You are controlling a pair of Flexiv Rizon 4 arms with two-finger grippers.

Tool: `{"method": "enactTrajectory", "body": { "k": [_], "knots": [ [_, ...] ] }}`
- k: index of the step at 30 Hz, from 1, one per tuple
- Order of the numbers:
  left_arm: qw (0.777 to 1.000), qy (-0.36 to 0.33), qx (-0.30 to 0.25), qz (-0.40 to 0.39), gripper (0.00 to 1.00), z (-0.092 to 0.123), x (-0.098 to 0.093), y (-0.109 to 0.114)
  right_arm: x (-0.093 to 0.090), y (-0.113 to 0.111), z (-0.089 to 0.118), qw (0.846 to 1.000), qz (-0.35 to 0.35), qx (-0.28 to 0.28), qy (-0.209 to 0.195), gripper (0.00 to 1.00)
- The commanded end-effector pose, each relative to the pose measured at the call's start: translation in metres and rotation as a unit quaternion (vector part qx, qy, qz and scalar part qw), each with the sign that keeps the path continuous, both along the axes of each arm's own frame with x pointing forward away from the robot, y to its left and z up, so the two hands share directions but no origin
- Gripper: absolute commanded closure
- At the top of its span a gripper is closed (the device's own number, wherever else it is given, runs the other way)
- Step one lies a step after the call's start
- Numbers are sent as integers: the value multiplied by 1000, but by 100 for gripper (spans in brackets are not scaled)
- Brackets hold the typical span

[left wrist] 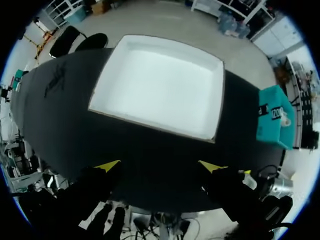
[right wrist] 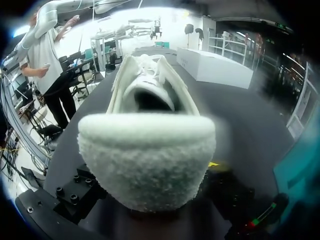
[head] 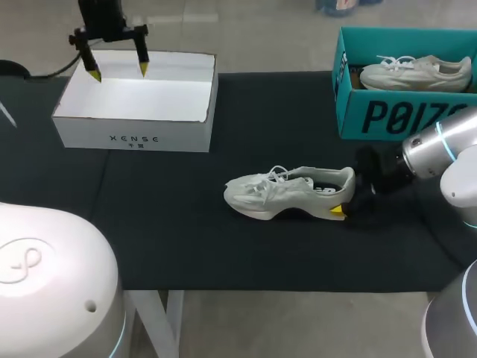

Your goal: Take the shoe out of the shoebox, open the shoe tongue, remove and reinsert the insole, then place the shoe into the shoebox

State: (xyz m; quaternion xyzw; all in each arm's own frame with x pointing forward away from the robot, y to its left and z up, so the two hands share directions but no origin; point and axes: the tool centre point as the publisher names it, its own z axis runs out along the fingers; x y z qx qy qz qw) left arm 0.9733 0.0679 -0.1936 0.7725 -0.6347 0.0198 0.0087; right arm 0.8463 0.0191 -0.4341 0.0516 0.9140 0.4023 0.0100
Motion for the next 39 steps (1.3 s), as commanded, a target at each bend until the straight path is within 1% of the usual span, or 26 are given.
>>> {"method": "enactTrajectory", "body": {
  "k": [1, 17, 18, 19, 20, 21, 22, 23, 24, 25, 26, 28, 29, 32, 39],
  "knots": [
    [1000, -9, 23, -14, 0, -13, -6, -16, 3, 2, -7, 1000, 0, -1, 0, 100],
    [1000, -9, 23, -14, 0, -13, -6, -16, 3, 2, -7, 1000, 0, -1, 0, 100],
    [1000, -9, 30, -2, 0, -17, -11, -32, 3, 2, -7, 1000, 0, -1, 0, 100],
    [998, -13, 59, 9, 0, -21, -14, -45, 3, 2, -7, 1000, 0, -1, 0, 100],
    [998, -18, 61, 7, 0, -22, -17, -58, 3, 2, -7, 1000, 0, -1, 0, 100],
    [999, -13, 38, 35, 0, -21, -19, -67, 3, 2, -7, 1000, 0, -1, 0, 100],
    [996, -17, 78, 37, 0, -21, -21, -78, 3, 2, -7, 1000, 0, -1, 0, 100],
    [995, -29, 74, 54, 0, -20, -24, -86, 3, 2, -7, 1000, 0, -1, 0, 100],
    [994, -21, 86, 60, 0, -19, -27, -95, 3, 2, -7, 1000, 0, -1, 0, 100],
    [995, -40, 70, 62, 0, -16, -31, -104, 3, 2, -7, 1000, 0, -1, 0, 100],
    [994, -39, 74, 66, 0, -15, -34, -112, 3, 2, -7, 1000, 0, -1, 0, 100],
    [996, -46, 54, 55, 0, -15, -40, -127, 3, 2, -7, 1000, 0, -1, 0, 100],
    [997, -45, 56, 41, 0, -17, -42, -135, 3, 2, -7, 1000, 0, -1, 0, 100],
    [998, -40, 38, 1, 0, -23, -49, -160, 3, 2, -7, 1000, 0, -1, 0, 100],
    [997, -34, 29, -64, 0, -39, -57, -208, 3, 2, -7, 1000, 0, -1, 0, 100]
  ]
}}
